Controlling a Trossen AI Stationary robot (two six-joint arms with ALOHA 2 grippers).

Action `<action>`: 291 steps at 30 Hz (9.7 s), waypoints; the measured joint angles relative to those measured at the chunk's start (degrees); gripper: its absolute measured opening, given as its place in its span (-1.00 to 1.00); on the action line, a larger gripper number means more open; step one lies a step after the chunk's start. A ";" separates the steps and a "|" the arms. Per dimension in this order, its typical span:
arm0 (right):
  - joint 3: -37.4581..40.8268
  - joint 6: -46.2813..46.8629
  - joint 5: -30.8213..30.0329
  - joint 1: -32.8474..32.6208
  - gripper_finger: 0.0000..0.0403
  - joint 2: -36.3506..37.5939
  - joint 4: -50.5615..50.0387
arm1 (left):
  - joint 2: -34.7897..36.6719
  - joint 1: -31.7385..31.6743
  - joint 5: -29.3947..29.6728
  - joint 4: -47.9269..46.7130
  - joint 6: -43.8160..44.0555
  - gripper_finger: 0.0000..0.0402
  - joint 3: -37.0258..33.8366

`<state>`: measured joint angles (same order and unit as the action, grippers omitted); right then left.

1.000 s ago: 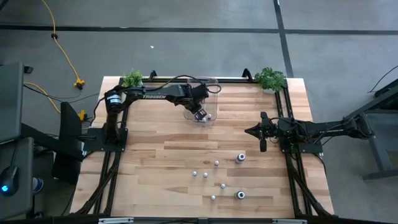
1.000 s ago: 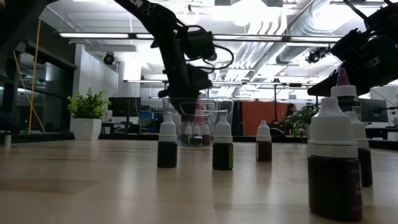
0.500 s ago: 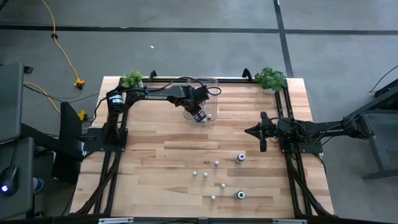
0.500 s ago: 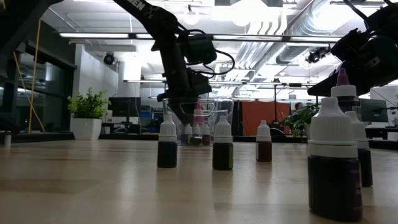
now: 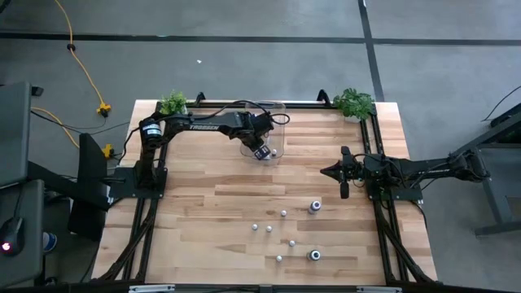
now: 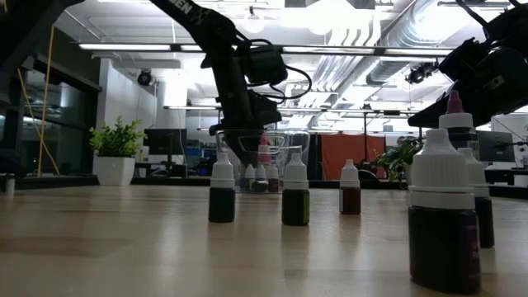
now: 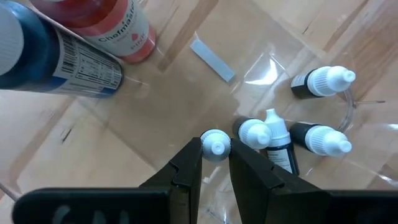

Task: Pick & Place food coloring
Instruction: Put the small orange food coloring into the transparent bin, then put the small purple food coloring into the transparent bin

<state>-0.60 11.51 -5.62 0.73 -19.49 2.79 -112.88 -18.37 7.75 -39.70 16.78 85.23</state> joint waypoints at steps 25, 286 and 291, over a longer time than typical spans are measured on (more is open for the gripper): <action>0.00 0.00 0.01 0.00 -1.00 0.01 0.01 | 0.07 0.00 -0.15 -1.01 0.01 -0.16 0.00; 0.02 0.00 0.01 -0.02 -1.00 -1.74 0.00 | -4.28 40.52 -7.43 -2.34 0.01 -0.79 4.13; 0.01 0.00 0.01 0.00 -1.00 -1.75 0.01 | -4.28 40.54 -7.31 -2.34 0.01 -0.79 4.13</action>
<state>-0.59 11.51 -5.62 0.72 -21.24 2.80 -117.16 22.17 0.45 -42.04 16.80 89.36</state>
